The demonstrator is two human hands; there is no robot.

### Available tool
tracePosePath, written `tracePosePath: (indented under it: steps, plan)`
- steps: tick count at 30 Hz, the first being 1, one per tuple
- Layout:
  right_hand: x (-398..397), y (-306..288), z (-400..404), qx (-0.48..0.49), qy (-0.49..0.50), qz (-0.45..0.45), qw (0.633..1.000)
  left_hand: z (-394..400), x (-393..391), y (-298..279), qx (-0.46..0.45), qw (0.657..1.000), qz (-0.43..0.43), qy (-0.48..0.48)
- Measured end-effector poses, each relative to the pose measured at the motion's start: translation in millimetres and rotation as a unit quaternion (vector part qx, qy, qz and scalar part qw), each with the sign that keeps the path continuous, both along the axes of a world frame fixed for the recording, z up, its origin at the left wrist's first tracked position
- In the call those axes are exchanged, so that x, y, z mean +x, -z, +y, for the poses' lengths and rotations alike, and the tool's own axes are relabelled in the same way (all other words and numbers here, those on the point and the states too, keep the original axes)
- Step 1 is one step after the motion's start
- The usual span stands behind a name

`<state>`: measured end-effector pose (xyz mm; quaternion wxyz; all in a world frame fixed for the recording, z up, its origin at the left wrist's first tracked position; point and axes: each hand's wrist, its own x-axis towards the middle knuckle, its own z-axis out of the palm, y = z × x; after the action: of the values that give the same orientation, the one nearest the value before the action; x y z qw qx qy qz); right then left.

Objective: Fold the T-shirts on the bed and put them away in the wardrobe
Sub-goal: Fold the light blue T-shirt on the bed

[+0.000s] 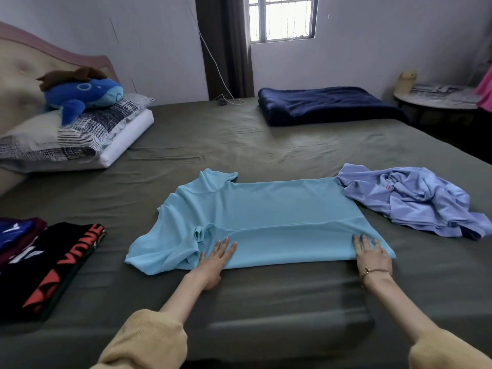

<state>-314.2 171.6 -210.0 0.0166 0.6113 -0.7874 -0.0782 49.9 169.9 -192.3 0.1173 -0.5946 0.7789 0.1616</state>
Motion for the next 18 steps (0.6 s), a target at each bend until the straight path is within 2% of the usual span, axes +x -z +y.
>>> tracePosePath:
  steps: [8, 12, 15, 18]
  plan:
    - [15, -8, 21, 0.018, 0.038, 0.017, 0.999, 20, -2, 1, -0.006, 1.0, 0.011, -0.005]
    - [22, -18, 12, -0.028, -0.032, 0.0, 0.999, 15, -10, -6, -0.058, 0.997, 0.038, -0.029]
    - [29, -21, 0, -0.004, -0.085, -0.08, 0.993, 8, -16, -5, -0.107, 0.992, 0.06, -0.04]
    - [28, -20, -10, 0.051, -0.056, -0.159, 0.984, 5, -19, -2, -0.13, 0.985, 0.096, -0.056]
